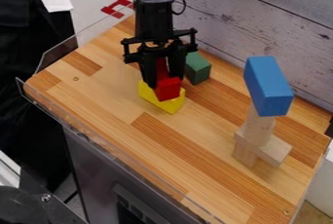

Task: Put the red arch to the left side of the yellow block

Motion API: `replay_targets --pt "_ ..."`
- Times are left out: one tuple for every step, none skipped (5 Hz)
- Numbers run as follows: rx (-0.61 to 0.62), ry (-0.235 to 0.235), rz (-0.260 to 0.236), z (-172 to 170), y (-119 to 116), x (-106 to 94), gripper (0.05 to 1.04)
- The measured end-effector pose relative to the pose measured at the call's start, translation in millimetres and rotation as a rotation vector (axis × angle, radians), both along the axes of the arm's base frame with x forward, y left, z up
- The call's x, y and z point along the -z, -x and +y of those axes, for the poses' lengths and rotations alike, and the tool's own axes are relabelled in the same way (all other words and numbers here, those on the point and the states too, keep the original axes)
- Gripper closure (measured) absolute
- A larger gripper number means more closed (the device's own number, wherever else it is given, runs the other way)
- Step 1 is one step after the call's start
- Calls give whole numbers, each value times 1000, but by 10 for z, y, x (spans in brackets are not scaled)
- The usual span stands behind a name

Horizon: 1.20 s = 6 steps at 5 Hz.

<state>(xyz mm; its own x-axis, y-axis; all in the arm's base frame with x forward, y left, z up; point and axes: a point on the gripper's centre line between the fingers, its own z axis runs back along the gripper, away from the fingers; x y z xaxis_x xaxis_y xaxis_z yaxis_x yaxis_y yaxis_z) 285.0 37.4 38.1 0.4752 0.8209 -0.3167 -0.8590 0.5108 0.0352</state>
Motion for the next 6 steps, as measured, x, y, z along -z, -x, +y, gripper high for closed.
replay_targets --pt "-5 -50 10 120 -24 -89 567" --pt "-69 -92 -36 339 -22 -272 567" --pt "-190 -97 -74 601 5 -333 567" --pt "-269 -84 -95 743 33 -311 567" --pt "-326 -89 -110 872 49 -294 567" --pt "-351 -86 -78 889 59 -170 567"
